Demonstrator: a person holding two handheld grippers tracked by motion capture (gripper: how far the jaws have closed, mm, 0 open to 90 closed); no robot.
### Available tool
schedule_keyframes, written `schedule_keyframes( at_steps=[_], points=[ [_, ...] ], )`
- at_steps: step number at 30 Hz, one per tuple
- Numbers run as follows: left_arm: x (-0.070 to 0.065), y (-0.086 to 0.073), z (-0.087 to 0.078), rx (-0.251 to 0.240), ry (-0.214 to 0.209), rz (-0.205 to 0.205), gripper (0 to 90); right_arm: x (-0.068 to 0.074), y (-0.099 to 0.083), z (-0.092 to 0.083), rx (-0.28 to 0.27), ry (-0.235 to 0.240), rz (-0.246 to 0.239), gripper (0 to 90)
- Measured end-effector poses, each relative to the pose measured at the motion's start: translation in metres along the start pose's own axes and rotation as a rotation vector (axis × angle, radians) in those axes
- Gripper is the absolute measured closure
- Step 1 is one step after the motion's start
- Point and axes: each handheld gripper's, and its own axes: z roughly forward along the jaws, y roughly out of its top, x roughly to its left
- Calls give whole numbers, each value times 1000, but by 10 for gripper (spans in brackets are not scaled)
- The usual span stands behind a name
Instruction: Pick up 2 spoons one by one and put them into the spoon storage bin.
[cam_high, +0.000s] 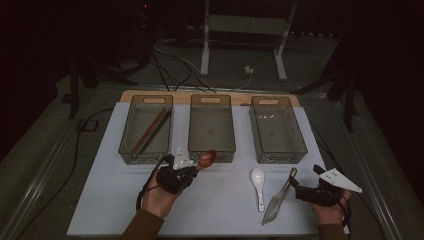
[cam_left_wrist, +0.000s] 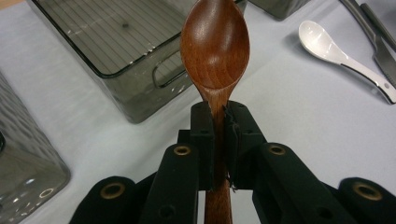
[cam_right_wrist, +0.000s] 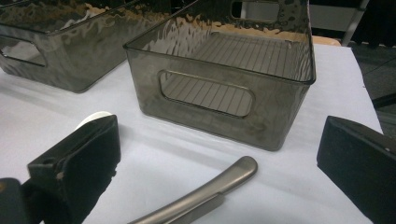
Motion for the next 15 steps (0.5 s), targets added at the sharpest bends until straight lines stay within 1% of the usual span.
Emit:
schedule_keyframes(
  at_steps=[15],
  points=[
    [5,10,0,-16,8,-9,840,0,0,0,-2,-1,-1,0]
  ],
)
